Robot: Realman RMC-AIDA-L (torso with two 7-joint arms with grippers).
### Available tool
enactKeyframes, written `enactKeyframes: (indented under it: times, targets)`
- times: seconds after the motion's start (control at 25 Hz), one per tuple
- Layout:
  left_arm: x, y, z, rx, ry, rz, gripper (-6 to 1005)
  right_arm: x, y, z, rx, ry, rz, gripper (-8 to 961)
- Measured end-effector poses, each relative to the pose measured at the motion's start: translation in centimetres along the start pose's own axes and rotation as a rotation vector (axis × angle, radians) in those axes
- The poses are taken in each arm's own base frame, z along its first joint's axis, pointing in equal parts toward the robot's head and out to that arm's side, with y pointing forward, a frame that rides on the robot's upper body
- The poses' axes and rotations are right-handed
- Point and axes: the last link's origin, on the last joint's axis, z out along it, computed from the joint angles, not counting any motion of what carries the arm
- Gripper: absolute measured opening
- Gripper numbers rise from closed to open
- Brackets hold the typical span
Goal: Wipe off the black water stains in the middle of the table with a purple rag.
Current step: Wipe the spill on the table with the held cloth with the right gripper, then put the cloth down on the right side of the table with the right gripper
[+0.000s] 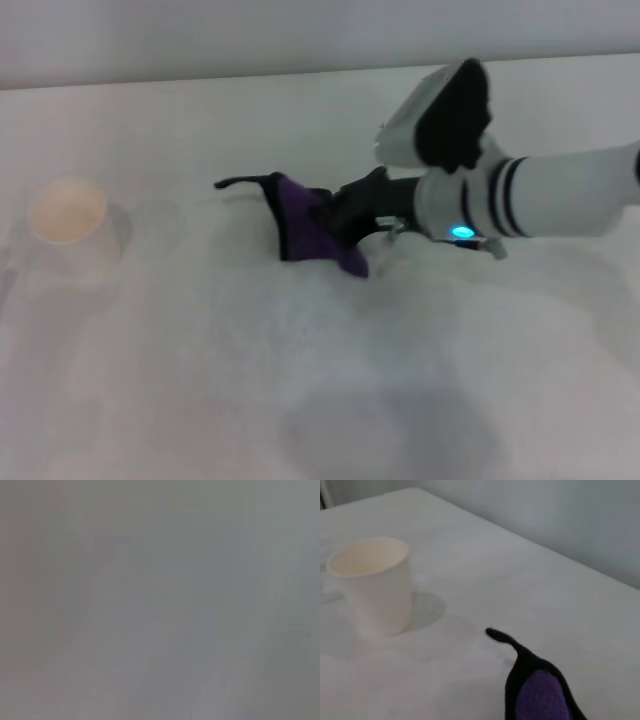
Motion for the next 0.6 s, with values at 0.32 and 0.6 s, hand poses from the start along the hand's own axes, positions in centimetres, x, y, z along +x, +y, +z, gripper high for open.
enactKeyframes:
  times: [0.32, 0.6]
  targets:
    - [0.0, 0.0, -0.1, 0.002, 0.002, 0.001, 887, 1.5, -3.7, -5.1, -0.068, -0.084, 0.112, 89]
    - [0.1, 0.0, 0.0, 0.0, 0.003, 0.001, 888, 3.3, -5.3, -7.3, -0.064, -0.076, 0.155, 90]
